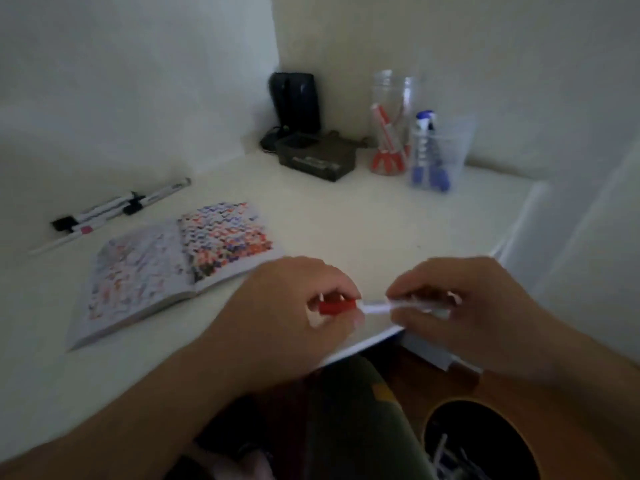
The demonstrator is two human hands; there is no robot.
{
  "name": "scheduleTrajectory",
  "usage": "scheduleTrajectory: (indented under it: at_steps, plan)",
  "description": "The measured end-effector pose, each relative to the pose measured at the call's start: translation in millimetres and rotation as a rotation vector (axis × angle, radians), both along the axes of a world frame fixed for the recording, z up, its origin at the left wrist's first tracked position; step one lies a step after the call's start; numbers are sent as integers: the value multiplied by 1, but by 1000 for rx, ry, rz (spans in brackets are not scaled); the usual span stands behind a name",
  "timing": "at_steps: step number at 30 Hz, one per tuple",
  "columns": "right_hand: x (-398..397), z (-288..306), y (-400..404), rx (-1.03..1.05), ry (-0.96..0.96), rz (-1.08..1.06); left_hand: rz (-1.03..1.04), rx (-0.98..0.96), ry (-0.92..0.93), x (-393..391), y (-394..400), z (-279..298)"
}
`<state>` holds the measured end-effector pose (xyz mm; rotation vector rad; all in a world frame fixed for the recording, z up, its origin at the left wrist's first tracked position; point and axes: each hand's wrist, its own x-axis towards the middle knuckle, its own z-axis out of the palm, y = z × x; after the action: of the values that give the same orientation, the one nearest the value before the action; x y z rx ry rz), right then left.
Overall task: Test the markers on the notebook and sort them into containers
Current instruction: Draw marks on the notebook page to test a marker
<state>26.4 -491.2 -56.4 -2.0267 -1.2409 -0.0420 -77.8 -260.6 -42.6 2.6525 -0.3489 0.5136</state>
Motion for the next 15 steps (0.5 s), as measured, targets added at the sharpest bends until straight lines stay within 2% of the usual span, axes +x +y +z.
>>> scheduleTrajectory:
  at_steps: [3,5,10,12,15]
  plan:
    - [-31,-31,-86,13,168,-60,-235,2,19,-5,-78,-35]
    - [-45,-65,-128,-33,235,-165,-314,-9,154,3,-119,-69]
    - [-50,-192,-184,-335,393,-462,-278,42,659,53,-189,-173]
    - [-47,-228,-189,-396,387,-517,-302,104,763,66,-206,-204]
    - [-36,-255,-195,-463,371,-576,-266,133,821,77,-216,-225]
